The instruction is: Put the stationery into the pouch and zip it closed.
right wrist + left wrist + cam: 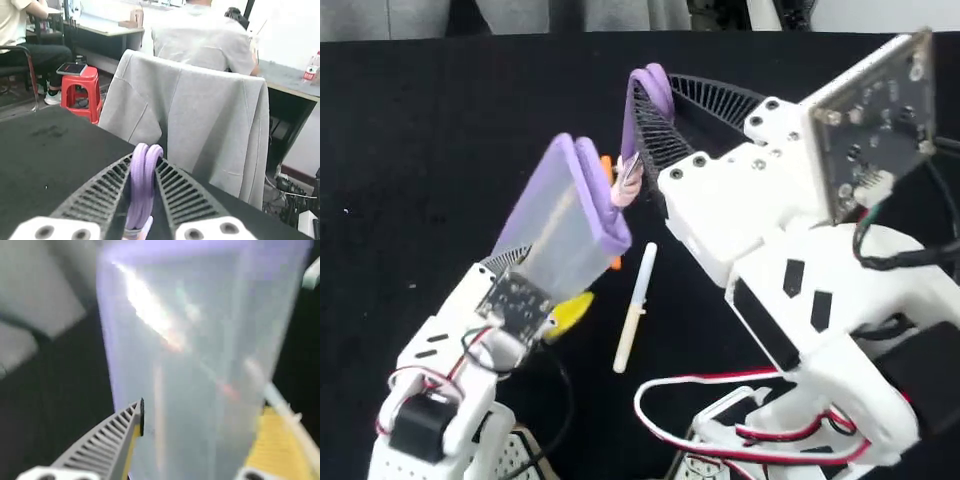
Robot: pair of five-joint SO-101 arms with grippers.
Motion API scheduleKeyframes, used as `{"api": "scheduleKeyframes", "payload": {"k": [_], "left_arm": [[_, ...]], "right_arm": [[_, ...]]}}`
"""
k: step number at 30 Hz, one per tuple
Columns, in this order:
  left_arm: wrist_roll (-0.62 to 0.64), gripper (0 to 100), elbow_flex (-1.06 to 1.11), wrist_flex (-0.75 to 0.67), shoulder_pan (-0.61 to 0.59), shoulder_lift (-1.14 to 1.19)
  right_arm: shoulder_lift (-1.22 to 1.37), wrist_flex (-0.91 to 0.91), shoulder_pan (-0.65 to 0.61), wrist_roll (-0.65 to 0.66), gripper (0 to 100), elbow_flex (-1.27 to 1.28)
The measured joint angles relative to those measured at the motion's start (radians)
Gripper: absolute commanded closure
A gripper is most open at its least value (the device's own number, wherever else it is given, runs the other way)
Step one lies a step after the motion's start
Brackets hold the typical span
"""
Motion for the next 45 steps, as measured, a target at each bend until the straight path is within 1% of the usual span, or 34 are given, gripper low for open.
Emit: {"api": "scheduleKeyframes", "payload": {"k": [2, 4, 6, 10, 15, 24, 26, 32, 40, 45], "left_arm": [[0.000, 84, -0.023, 0.002, 0.025, 0.000], [0.000, 86, -0.021, 0.003, 0.041, 0.000], [0.000, 85, 0.005, -0.005, 0.052, -0.002], [-0.005, 85, 0.071, -0.078, 0.052, -0.003], [-0.063, 85, 0.121, -0.135, 0.038, -0.005], [-0.074, 85, 0.155, -0.138, 0.035, -0.005], [-0.075, 84, 0.155, -0.140, 0.034, -0.005], [-0.120, 73, 0.160, -0.140, 0.023, -0.005], [-0.127, 73, 0.167, -0.132, -0.035, 0.003], [-0.127, 73, 0.219, -0.193, -0.051, 0.000]], "right_arm": [[0.000, 0.002, 0.000, 0.000, 98.8, 0.015], [0.000, 0.002, 0.000, 0.000, 98.8, 0.037], [0.000, 0.002, 0.000, 0.000, 98.8, 0.051], [0.000, 0.002, -0.005, 0.000, 98.8, 0.052], [0.000, 0.017, -0.052, 0.000, 98.8, 0.052], [0.002, 0.020, -0.063, 0.000, 98.8, 0.052], [0.002, 0.020, -0.063, 0.000, 98.8, 0.052], [0.002, 0.020, -0.063, 0.000, 98.8, 0.052], [0.002, 0.021, -0.063, 0.000, 98.8, 0.052], [0.002, 0.021, -0.063, 0.000, 98.8, 0.052]]}}
